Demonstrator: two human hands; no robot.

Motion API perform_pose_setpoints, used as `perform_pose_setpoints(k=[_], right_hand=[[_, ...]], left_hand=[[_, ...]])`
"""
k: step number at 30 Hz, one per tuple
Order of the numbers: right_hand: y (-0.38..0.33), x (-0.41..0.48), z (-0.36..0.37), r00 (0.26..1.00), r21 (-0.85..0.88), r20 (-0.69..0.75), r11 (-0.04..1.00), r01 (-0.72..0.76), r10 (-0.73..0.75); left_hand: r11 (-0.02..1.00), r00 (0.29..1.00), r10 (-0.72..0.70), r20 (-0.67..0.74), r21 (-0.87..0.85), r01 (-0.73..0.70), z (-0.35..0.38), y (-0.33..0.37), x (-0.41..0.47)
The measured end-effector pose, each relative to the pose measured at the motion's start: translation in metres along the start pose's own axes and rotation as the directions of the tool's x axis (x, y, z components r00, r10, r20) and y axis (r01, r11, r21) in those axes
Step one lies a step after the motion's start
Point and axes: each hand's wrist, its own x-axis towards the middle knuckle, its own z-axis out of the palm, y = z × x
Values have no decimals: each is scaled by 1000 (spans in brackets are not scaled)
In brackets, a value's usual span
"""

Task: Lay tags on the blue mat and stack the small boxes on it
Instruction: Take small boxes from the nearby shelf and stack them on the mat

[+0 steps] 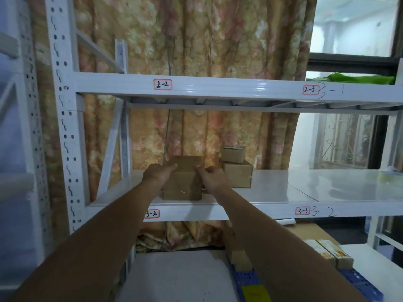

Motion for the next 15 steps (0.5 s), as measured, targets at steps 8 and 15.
perform_pose_setpoints(k=[8, 15], right_hand=[[-7, -33, -29, 997, 161, -69, 986, -35, 46], [1, -71, -97, 915, -57, -403, 998, -26, 1]], left_hand=[[983, 996, 72, 47, -174, -62, 12, 11, -31], [928, 989, 123, 85, -363, -84, 67, 37, -65]])
